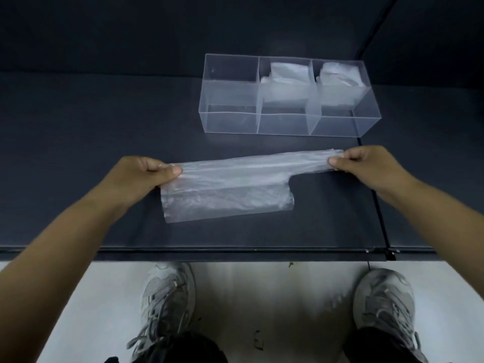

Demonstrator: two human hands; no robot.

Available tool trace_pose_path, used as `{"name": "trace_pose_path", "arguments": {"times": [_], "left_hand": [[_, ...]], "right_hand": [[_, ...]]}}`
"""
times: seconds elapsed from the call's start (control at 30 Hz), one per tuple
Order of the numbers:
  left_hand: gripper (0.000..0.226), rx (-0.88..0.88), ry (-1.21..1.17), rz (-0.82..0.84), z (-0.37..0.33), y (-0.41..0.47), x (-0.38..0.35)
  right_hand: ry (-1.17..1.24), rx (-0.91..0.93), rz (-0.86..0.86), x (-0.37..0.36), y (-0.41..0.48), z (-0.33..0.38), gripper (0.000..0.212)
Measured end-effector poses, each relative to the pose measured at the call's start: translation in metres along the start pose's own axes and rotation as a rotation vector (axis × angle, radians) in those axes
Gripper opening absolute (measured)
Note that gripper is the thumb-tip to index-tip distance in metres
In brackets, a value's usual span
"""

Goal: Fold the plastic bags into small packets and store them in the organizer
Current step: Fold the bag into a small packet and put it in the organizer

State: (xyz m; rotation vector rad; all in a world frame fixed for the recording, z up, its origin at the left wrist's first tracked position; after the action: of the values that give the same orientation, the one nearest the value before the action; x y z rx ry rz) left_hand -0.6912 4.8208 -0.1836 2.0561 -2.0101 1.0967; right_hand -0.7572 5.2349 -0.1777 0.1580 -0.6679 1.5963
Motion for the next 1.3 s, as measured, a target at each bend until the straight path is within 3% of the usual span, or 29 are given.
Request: {"name": "trace_pose_path", "arguments": {"times": [0.17,0.27,0.33,0.37,0.43,0.5,0.53,0.6,0.67,0.73,0.8,0.97,1.07,1.17,1.23,1.3], "left_hand": [[0.017,-0.090,0.285,-0.315,-0.007,0.007,0.009],[0.019,-0.443,0.576,-0.598,-0.049,-0.029,0.003],[0.031,-0.661,0.686,-0.530,-0.064,-0.049,-0.032],[0.041,-0.678,0.747,-0.436,-0.061,-0.051,-0.051],[0.059,-0.579,0.879,-0.260,-0.042,-0.045,-0.076],[0.072,-0.494,0.986,-0.200,-0.022,-0.039,-0.081],[0.076,-0.479,1.016,-0.192,-0.017,-0.037,-0.081],[0.080,-0.473,1.039,-0.190,-0.014,-0.036,-0.081],[0.083,-0.472,1.053,-0.162,-0.015,-0.037,-0.082],[0.081,-0.466,1.136,-0.128,-0.012,-0.037,-0.086],[0.080,-0.439,1.155,-0.124,-0.010,-0.037,-0.085],[0.096,-0.432,1.113,-0.144,-0.013,-0.037,-0.084],[0.099,-0.421,1.111,-0.136,-0.014,-0.037,-0.083],[0.102,-0.396,1.118,-0.133,-0.013,-0.037,-0.082],[0.104,-0.394,1.106,-0.138,-0.015,-0.036,-0.079],[0.098,-0.475,1.045,-0.181,-0.030,-0.040,-0.076]], "right_hand": [[-0.113,-0.004,-0.138,0.002,0.014,-0.009,0.025],[-0.130,0.009,-0.159,0.001,0.014,-0.006,0.025],[-0.150,-0.007,-0.171,0.000,0.012,-0.003,0.024],[-0.183,-0.013,-0.196,0.002,0.010,0.001,0.024],[-0.337,0.055,-0.325,0.004,0.000,0.023,0.022],[-0.407,0.293,-0.401,-0.018,-0.020,0.067,0.025],[-0.389,0.418,-0.343,-0.044,-0.031,0.089,0.028],[-0.328,0.589,-0.042,-0.122,-0.054,0.121,0.037],[-0.305,0.653,0.234,-0.199,-0.077,0.137,0.046],[-0.369,0.684,0.314,-0.247,-0.087,0.139,0.050],[-0.518,0.661,0.282,-0.262,-0.079,0.124,0.053],[-0.821,0.594,0.203,-0.209,-0.045,0.065,0.064],[-0.885,0.525,0.131,-0.153,-0.026,0.039,0.064],[-0.899,0.490,0.060,-0.112,-0.019,0.029,0.065],[-0.843,0.536,-0.018,-0.091,-0.023,0.038,0.066],[-0.700,0.631,0.011,-0.084,-0.038,0.052,0.055]]}}
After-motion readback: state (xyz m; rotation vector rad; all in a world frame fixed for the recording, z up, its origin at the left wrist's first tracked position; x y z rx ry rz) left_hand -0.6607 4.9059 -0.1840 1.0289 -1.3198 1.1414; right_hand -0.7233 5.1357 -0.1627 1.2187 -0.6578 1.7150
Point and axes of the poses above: each hand's wrist, its own y-axis towards the middle knuckle, its own x-axis out of the back of the hand, z = x × y, the point moved 10 cm from there along y, towards the middle knuckle, and after that the axes turned 7 degrees about y, right-handed, at the moved point
